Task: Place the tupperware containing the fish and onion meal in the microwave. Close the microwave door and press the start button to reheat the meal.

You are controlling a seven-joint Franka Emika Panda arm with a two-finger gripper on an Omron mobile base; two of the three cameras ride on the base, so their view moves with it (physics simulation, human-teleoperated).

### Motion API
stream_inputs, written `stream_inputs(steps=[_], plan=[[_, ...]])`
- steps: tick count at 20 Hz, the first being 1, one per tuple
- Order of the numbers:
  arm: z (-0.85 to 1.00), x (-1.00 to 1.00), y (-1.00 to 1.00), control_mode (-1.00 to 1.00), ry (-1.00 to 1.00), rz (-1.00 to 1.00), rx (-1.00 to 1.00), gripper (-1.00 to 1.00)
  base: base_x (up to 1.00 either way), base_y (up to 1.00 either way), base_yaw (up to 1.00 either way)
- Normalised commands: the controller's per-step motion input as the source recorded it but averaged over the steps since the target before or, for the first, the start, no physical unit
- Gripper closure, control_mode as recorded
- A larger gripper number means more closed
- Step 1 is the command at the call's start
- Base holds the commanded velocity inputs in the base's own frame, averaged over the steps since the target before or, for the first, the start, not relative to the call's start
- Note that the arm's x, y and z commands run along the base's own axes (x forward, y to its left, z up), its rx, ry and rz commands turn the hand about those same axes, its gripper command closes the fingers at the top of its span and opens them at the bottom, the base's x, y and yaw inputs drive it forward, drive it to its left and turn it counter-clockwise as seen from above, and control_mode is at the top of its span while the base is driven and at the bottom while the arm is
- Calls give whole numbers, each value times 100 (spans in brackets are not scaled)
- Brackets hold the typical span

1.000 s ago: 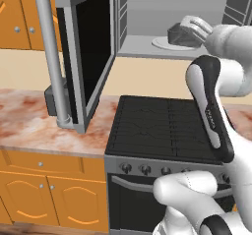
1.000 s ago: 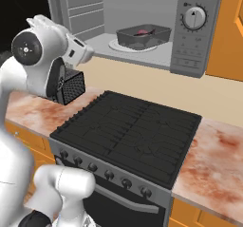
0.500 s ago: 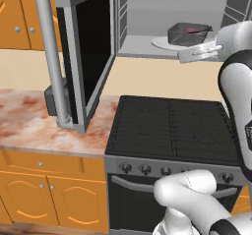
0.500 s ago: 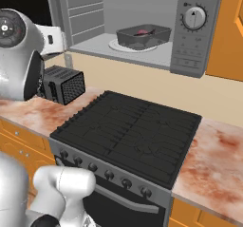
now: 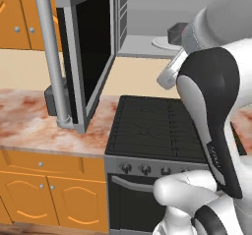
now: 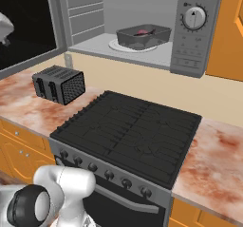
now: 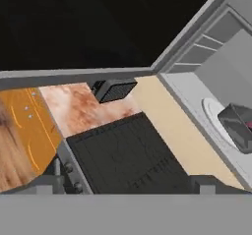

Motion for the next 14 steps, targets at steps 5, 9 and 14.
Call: stream_inputs(steps=[5, 9, 14], plan=[[-17, -58, 53, -100, -43, 8, -31, -100, 0, 0, 0], [-39, -27, 36, -100, -57, 7, -24, -100, 0, 0, 0], [-22, 0, 30, -100, -48, 0, -14, -100, 0, 0, 0]])
